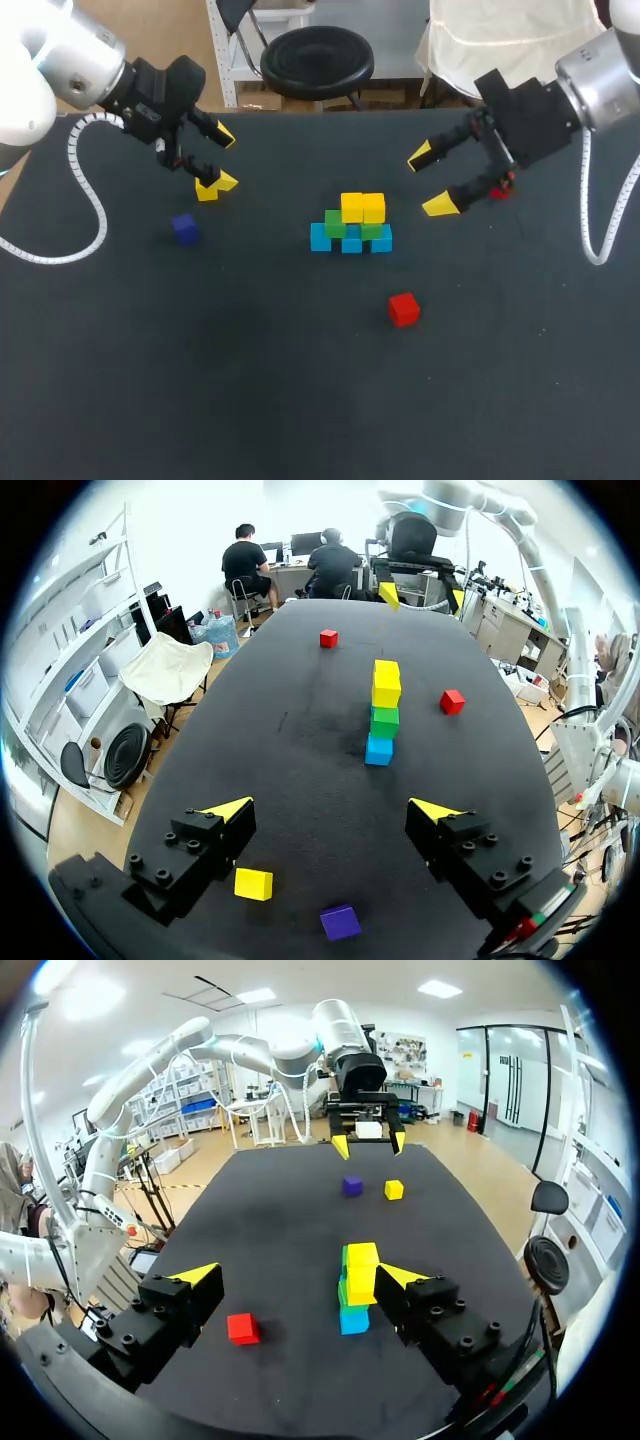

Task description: Place the blue cubes, place green cubes on the blue cubes, place the yellow cubes on the green cubes, then place the red cubes on the yellow cubes, and place purple cube on the red cubes.

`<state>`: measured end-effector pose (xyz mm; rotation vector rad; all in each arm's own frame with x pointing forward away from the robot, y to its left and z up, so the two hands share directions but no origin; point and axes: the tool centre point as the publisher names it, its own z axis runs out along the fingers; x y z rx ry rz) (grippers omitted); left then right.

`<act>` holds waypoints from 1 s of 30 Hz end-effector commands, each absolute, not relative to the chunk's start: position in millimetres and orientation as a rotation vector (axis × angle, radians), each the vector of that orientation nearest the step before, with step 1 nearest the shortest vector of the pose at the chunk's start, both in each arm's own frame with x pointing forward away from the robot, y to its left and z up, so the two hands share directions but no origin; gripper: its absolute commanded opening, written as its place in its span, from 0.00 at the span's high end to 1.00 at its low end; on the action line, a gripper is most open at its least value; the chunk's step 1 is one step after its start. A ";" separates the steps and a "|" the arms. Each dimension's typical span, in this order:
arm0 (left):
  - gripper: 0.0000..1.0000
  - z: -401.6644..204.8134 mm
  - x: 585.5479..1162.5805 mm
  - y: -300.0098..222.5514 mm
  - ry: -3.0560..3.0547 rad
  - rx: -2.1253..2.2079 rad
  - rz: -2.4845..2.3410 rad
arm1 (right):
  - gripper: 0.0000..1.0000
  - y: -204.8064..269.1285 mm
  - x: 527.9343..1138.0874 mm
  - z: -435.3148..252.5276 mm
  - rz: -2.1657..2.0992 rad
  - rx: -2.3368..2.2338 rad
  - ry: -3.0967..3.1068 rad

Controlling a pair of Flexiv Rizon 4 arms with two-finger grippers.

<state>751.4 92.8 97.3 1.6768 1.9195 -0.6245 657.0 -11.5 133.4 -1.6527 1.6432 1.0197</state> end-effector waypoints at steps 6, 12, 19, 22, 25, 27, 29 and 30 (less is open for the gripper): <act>0.00 97.8 752.3 92.5 1.923 1.680 -0.625 | 0.00 -11.7 655.5 134.2 1.015 -1.652 1.646; 0.00 97.8 752.3 92.5 1.923 1.680 -0.625 | 0.00 -15.1 660.0 133.4 1.015 -1.657 1.648; 0.00 97.8 752.3 92.5 1.923 1.680 -0.625 | 0.00 -28.9 684.9 141.7 0.978 -1.716 1.636; 0.00 97.8 752.3 92.5 1.923 1.680 -0.625 | 0.00 -32.2 693.3 139.8 0.977 -1.720 1.635; 0.00 97.8 752.3 92.5 1.923 1.680 -0.625 | 0.00 -33.6 699.0 135.0 0.995 -1.716 1.638; 0.00 97.8 752.3 92.5 1.923 1.680 -0.625 | 0.00 -33.5 701.0 131.1 1.029 -1.691 1.641; 0.00 97.8 752.3 92.5 1.923 1.680 -0.625 | 0.00 -33.4 700.0 130.2 1.031 -1.675 1.625; 0.00 97.8 752.3 92.5 1.923 1.680 -0.625 | 0.00 -33.4 700.0 130.2 1.031 -1.675 1.625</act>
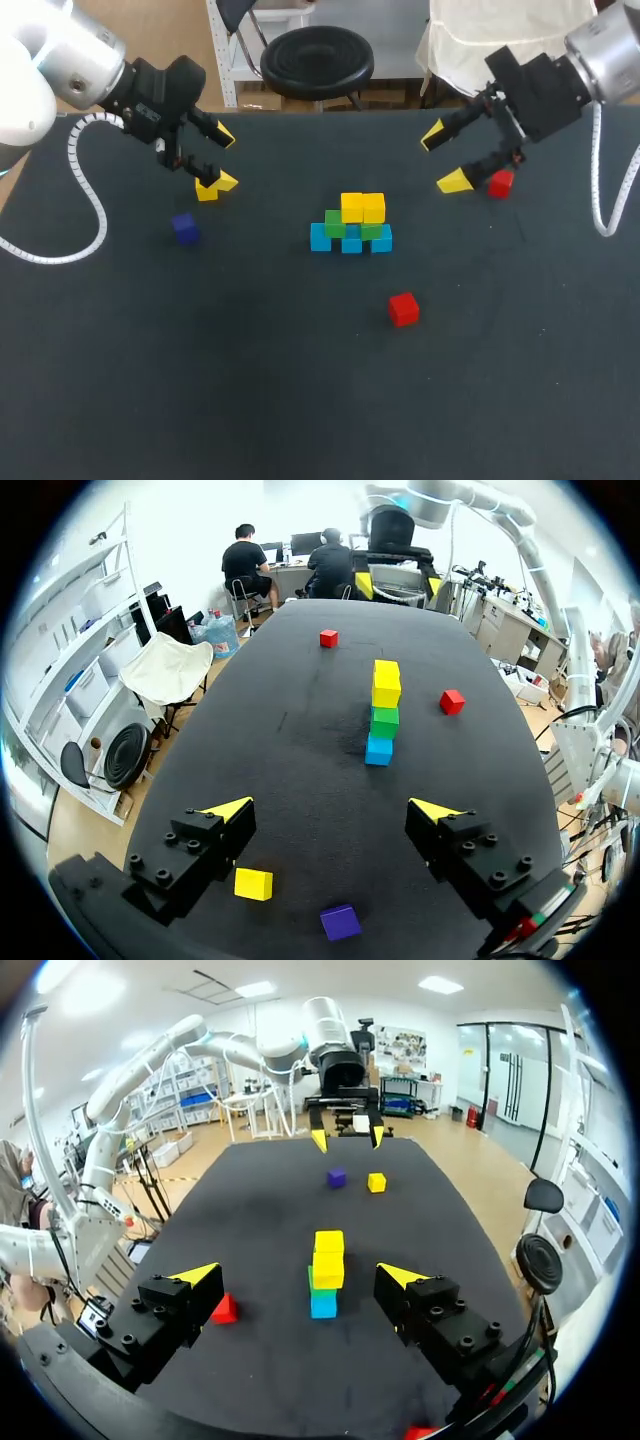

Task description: Place the blue cubes, place green cubes on the blue cubes, place the yellow cubes on the green cubes, then place the red cubes on the yellow cubes, and place purple cube on the red cubes.

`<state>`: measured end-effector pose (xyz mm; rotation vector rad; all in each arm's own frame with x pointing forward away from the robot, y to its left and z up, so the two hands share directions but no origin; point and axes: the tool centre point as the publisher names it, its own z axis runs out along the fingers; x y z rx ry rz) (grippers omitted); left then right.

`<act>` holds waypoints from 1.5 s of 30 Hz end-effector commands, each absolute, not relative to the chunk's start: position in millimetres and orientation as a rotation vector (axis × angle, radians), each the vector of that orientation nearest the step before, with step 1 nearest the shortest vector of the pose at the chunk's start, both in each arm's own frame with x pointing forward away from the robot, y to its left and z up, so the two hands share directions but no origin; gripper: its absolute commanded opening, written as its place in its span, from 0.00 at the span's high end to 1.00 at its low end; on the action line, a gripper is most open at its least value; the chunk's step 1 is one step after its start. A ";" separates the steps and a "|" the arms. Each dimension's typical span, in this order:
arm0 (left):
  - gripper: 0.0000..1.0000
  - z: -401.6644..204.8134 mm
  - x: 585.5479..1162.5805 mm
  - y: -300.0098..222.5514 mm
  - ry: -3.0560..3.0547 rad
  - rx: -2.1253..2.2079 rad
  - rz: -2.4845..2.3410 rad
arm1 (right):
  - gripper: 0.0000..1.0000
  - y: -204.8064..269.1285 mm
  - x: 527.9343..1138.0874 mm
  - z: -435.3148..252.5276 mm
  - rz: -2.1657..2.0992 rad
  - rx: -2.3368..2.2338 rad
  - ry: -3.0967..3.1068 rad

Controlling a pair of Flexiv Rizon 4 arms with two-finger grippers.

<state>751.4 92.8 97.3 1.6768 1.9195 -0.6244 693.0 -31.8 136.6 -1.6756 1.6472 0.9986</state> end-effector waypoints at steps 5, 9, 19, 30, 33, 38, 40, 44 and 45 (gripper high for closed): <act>0.00 88.9 766.7 109.3 1.940 1.627 -0.605 | 0.00 -33.4 700.0 130.2 1.031 -1.675 1.625; 0.00 74.3 782.0 119.3 1.942 1.630 -0.625 | 0.00 -33.4 700.0 130.2 1.031 -1.675 1.625; 0.00 50.4 803.0 118.3 1.930 1.725 -0.585 | 0.00 -33.4 700.0 130.2 1.031 -1.675 1.625; 0.00 34.6 809.2 151.6 1.998 1.676 -0.589 | 0.00 -33.4 700.0 130.2 1.031 -1.675 1.625; 0.00 27.5 806.8 156.5 2.004 1.677 -0.609 | 0.00 -33.4 700.0 130.2 1.031 -1.675 1.625; 0.00 17.6 804.3 160.8 2.019 1.662 -0.625 | 0.00 -33.4 700.0 130.2 1.031 -1.675 1.625; 0.00 15.6 804.3 161.0 2.023 1.656 -0.624 | 0.00 -33.4 700.0 130.2 1.031 -1.675 1.625; 0.00 12.2 807.0 160.7 2.030 1.644 -0.623 | 0.00 -33.4 700.0 130.2 1.031 -1.675 1.625; 0.00 11.7 808.0 160.4 2.031 1.643 -0.623 | 0.00 -33.4 700.0 130.2 1.031 -1.675 1.625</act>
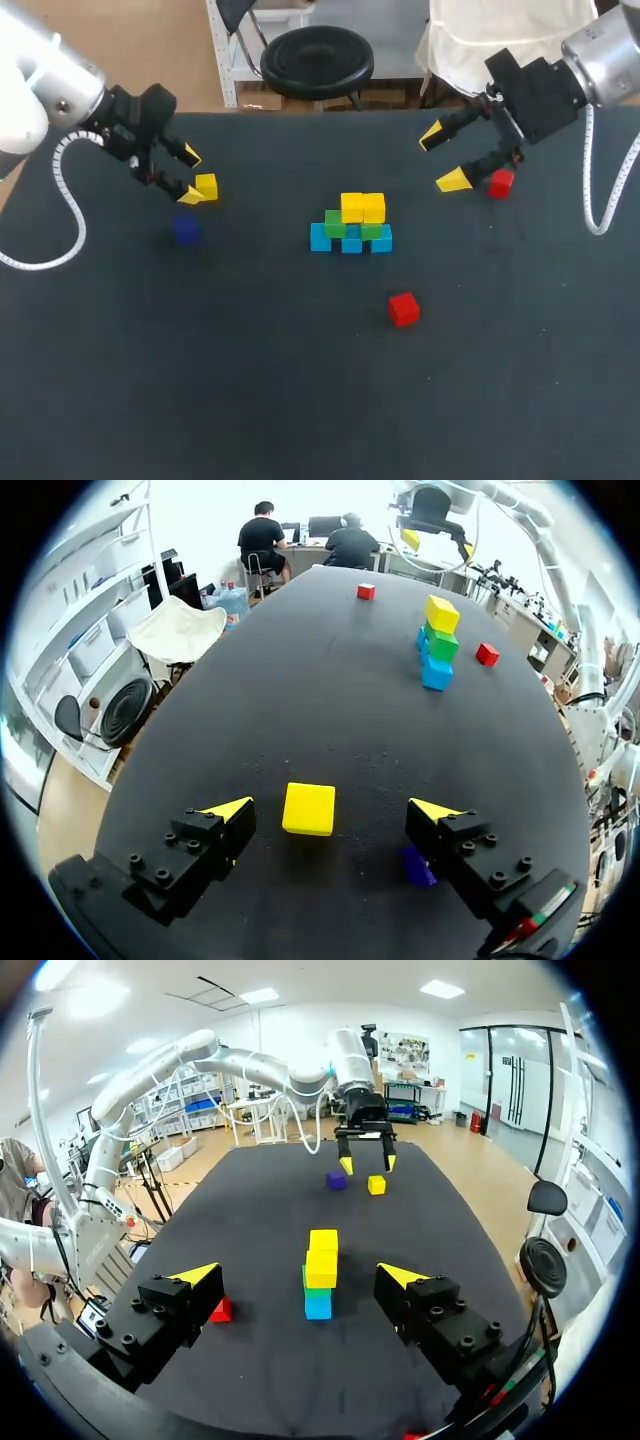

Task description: Place the blue cubes, place green cubes on the blue cubes, place the yellow cubes on the green cubes, then place the red cubes on the yellow cubes, and place purple cube on the red cubes.

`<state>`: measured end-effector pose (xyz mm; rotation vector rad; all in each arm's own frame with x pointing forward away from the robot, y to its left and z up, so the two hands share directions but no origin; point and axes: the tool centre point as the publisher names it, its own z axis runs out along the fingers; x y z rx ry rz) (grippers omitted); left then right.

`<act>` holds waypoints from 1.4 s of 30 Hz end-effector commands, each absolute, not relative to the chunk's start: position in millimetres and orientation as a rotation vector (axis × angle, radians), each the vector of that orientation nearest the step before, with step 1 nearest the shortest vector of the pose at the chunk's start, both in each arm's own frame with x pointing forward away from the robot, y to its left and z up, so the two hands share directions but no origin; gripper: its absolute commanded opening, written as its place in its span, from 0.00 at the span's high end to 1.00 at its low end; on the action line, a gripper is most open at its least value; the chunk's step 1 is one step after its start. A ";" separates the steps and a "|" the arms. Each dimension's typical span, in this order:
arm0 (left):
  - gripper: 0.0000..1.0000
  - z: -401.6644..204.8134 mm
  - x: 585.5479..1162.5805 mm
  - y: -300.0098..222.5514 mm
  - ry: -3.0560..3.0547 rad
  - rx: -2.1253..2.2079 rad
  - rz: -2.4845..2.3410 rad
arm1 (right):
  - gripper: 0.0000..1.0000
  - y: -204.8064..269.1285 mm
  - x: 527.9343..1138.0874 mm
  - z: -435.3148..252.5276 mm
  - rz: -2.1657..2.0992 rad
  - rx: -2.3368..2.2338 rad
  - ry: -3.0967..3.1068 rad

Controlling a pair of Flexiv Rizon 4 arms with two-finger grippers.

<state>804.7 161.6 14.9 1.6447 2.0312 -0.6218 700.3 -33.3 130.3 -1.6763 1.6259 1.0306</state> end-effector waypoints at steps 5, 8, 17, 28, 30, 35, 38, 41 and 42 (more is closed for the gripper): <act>0.00 9.0 813.0 158.6 2.041 1.636 -0.622 | 0.00 -33.4 700.0 130.2 1.031 -1.675 1.625; 0.00 5.6 814.1 156.9 2.051 1.638 -0.627 | 0.00 -33.4 700.0 130.2 1.031 -1.675 1.625; 0.00 -2.2 814.9 156.3 2.076 1.625 -0.636 | 0.00 -33.4 700.0 130.2 1.031 -1.675 1.625; 0.00 -3.3 814.3 157.9 2.072 1.615 -0.637 | 0.00 -33.4 700.0 130.2 1.031 -1.675 1.625; 0.00 -3.6 814.4 157.8 2.070 1.615 -0.639 | 0.00 -33.4 700.0 130.2 1.031 -1.675 1.625; 0.01 -4.6 815.6 155.1 2.059 1.623 -0.645 | 0.00 -33.4 700.0 130.2 1.031 -1.675 1.625; 0.34 -5.8 816.2 154.2 2.054 1.628 -0.650 | 0.00 -33.4 700.0 130.2 1.031 -1.675 1.625; 0.54 -7.4 816.3 153.8 2.053 1.634 -0.654 | 0.00 -33.4 700.0 130.2 1.031 -1.675 1.625; 0.60 -7.5 816.3 153.8 2.053 1.634 -0.655 | 0.00 -33.4 700.0 130.2 1.031 -1.675 1.625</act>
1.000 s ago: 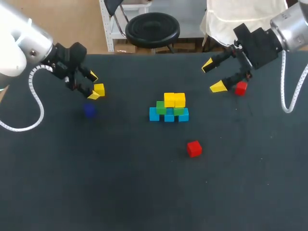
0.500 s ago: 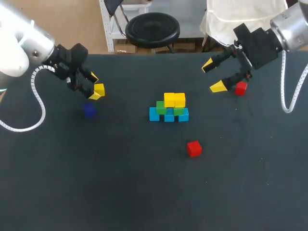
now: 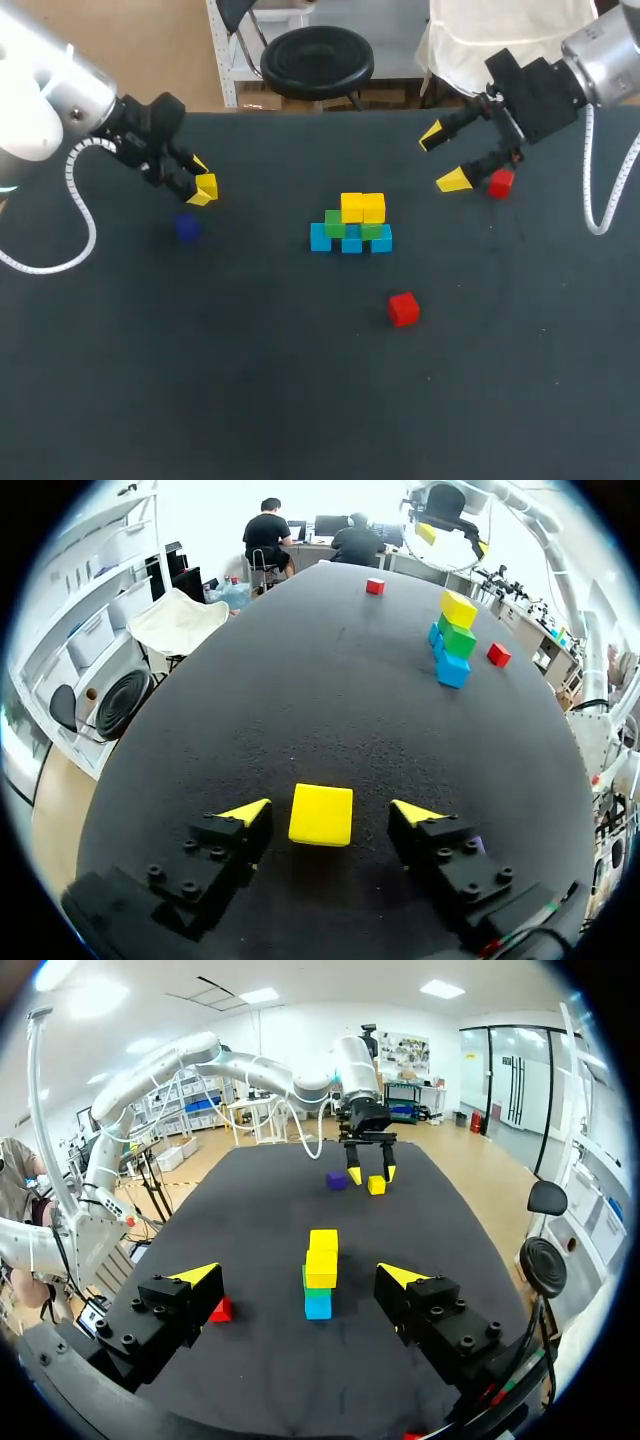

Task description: Place the blue cubes, place green cubes on the blue cubes, place the yellow cubes on the green cubes, then place the red cubes on the yellow cubes, and place purple cube on the red cubes.

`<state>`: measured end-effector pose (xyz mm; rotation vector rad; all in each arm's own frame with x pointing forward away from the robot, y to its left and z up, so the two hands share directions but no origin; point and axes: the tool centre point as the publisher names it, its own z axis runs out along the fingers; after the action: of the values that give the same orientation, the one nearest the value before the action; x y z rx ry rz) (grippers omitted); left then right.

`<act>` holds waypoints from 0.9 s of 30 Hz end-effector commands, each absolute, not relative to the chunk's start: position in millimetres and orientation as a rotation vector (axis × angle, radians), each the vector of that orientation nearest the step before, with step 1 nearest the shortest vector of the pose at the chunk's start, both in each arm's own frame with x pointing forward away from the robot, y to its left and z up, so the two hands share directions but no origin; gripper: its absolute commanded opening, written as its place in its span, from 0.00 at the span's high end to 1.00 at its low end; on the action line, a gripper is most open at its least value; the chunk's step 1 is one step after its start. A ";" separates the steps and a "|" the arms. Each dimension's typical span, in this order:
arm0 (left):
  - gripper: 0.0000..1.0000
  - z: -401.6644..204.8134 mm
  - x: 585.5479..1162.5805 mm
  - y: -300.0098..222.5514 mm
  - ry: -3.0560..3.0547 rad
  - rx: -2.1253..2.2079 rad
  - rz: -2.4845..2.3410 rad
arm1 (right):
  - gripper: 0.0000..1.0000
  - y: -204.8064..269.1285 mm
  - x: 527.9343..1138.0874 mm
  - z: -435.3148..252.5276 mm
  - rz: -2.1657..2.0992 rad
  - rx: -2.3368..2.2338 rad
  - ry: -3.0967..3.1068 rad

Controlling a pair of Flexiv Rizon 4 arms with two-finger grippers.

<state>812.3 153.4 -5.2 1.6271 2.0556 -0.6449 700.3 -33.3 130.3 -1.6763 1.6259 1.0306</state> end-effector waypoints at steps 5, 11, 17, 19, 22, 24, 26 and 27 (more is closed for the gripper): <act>1.00 -8.0 816.3 153.8 2.046 1.634 -0.655 | 0.00 -33.4 700.0 130.2 1.031 -1.675 1.625; 1.00 -1.8 811.5 150.5 2.011 1.631 -0.655 | 0.00 -33.4 700.0 130.2 1.031 -1.675 1.625; 1.00 20.7 798.0 131.6 2.007 1.657 -0.636 | 0.00 -33.4 700.0 130.2 1.031 -1.675 1.625; 1.00 28.7 790.4 123.4 2.014 1.673 -0.630 | 0.00 -33.4 700.0 130.2 1.031 -1.675 1.625; 1.00 37.2 780.6 113.5 2.006 1.690 -0.626 | 0.00 -33.4 700.0 130.2 1.031 -1.675 1.625; 1.00 42.7 774.6 107.7 1.995 1.694 -0.634 | 0.00 -33.4 700.0 130.2 1.031 -1.675 1.625; 1.00 48.8 768.7 101.8 1.966 1.703 -0.640 | 0.00 -33.4 700.0 130.2 1.031 -1.675 1.625; 1.00 51.8 765.6 99.2 1.964 1.707 -0.634 | 0.00 -33.4 700.0 130.2 1.031 -1.675 1.625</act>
<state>781.7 101.4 44.8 1.7209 1.9706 -0.6700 700.3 -33.3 130.3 -1.6762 1.6259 1.0307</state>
